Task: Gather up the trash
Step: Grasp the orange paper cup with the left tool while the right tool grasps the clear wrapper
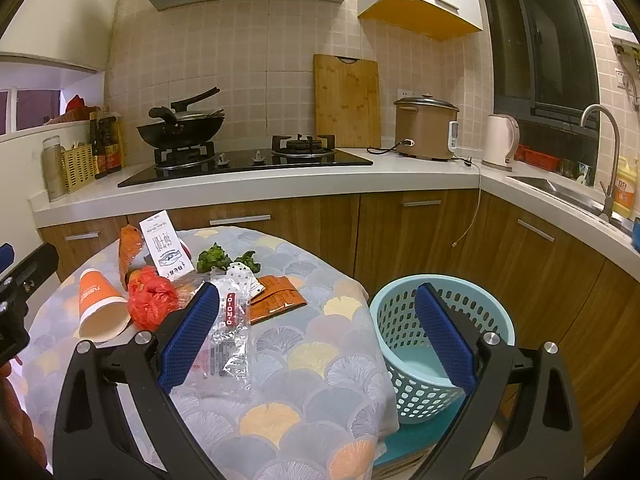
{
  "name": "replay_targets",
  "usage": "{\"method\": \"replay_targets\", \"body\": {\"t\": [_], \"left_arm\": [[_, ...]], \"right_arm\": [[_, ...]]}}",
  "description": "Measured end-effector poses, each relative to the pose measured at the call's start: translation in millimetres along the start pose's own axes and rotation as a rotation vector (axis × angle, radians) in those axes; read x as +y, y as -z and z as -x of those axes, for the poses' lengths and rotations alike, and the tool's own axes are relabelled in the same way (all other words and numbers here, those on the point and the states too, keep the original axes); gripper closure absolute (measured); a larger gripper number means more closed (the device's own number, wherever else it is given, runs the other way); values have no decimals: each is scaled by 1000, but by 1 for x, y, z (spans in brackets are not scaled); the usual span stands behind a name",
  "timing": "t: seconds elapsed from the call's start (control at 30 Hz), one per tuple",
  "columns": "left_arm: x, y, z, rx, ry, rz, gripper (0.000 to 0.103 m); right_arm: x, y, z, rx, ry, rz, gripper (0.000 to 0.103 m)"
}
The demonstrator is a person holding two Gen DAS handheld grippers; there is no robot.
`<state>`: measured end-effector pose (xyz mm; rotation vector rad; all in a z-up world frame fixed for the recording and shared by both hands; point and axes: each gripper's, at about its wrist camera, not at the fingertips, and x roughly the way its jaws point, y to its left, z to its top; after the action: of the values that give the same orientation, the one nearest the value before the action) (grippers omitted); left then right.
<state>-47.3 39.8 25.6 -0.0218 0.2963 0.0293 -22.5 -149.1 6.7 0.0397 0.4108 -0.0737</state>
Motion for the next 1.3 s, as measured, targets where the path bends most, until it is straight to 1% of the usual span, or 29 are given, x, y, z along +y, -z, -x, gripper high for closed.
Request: {"method": "replay_targets", "body": {"t": [0.27, 0.4, 0.53, 0.7, 0.77, 0.8, 0.87, 0.93, 1.0, 1.1, 1.3], "left_arm": [[14, 0, 8, -4, -3, 31, 8], [26, 1, 9, -5, -37, 43, 8], [48, 1, 7, 10, -55, 94, 8], [67, 2, 4, 25, -81, 118, 8], [74, 5, -3, 54, -79, 123, 8], [76, 7, -8, 76, -72, 126, 8], [82, 11, -20, 115, -63, 144, 8], [88, 14, -31, 154, -58, 168, 8], [94, 17, -45, 195, -59, 195, 8], [99, 19, -61, 226, -66, 210, 8], [99, 27, -94, 280, -91, 207, 8]], "right_arm": [[2, 2, 2, 6, -9, 6, 10], [4, 3, 4, 6, -8, 15, 14], [7, 3, 4, 9, -14, 21, 17], [11, 4, 2, 18, -23, 27, 18], [13, 5, -2, 26, -25, 32, 18], [14, 6, -4, 32, -28, 33, 19], [17, 7, -8, 48, -38, 40, 26], [20, 8, -13, 58, -44, 48, 35], [21, 9, -19, 74, -59, 41, 40], [24, 10, -28, 95, -77, 38, 48], [29, 13, -45, 126, -94, 38, 48]]}}
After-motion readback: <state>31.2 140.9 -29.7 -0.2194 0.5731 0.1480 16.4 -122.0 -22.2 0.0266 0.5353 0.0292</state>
